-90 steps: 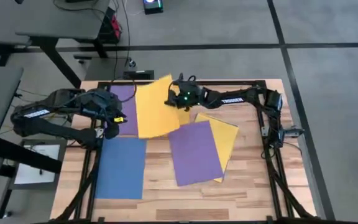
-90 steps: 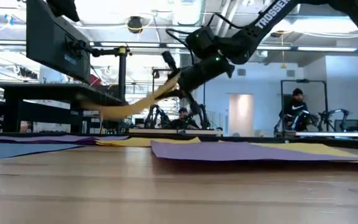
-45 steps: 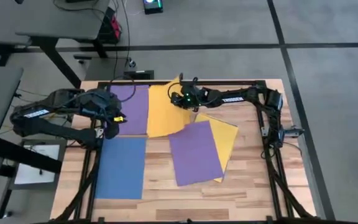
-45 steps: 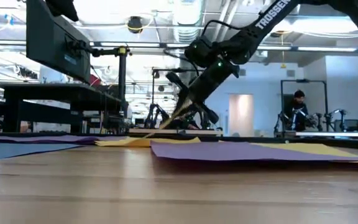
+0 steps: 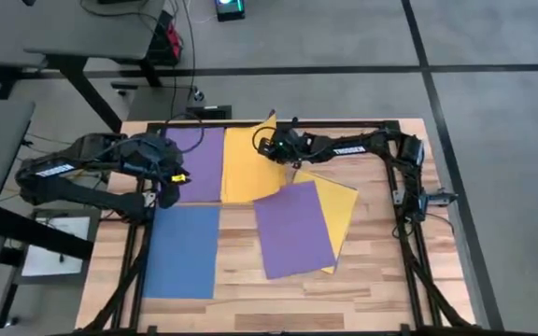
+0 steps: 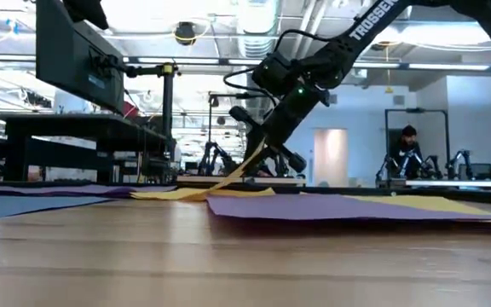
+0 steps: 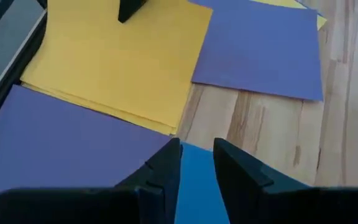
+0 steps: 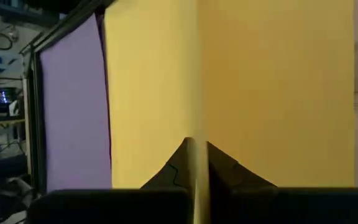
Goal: Organize paper
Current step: Stack the yellow paper on top of the yellow paper
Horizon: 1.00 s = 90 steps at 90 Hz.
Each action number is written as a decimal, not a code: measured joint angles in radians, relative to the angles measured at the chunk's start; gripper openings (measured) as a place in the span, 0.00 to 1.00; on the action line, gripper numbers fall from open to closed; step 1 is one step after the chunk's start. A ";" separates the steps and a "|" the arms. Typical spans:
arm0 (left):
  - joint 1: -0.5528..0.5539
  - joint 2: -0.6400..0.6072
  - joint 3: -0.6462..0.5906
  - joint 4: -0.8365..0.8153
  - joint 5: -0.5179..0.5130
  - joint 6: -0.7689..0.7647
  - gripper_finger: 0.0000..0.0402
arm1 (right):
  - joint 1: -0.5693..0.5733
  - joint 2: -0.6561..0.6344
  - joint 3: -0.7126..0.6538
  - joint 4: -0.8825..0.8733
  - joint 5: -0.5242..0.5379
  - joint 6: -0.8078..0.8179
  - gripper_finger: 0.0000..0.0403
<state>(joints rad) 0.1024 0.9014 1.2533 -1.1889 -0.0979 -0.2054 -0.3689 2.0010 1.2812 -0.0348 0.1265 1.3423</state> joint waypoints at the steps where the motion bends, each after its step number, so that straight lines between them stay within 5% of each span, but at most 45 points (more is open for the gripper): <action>1: 0.000 0.000 0.000 0.001 0.000 0.000 0.20 | 0.001 0.000 0.000 0.000 0.005 0.005 0.00; 70: 0.000 0.002 0.000 0.000 0.004 0.001 0.20 | 0.026 0.017 0.000 -0.026 0.095 0.046 0.00; 90: 0.000 0.002 0.000 -0.001 0.004 -0.001 0.20 | 0.027 0.016 0.000 -0.012 0.065 0.046 0.08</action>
<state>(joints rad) 0.1024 0.9031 1.2533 -1.1904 -0.0937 -0.2060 -0.3422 2.0171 1.2812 -0.0464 0.1919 1.3884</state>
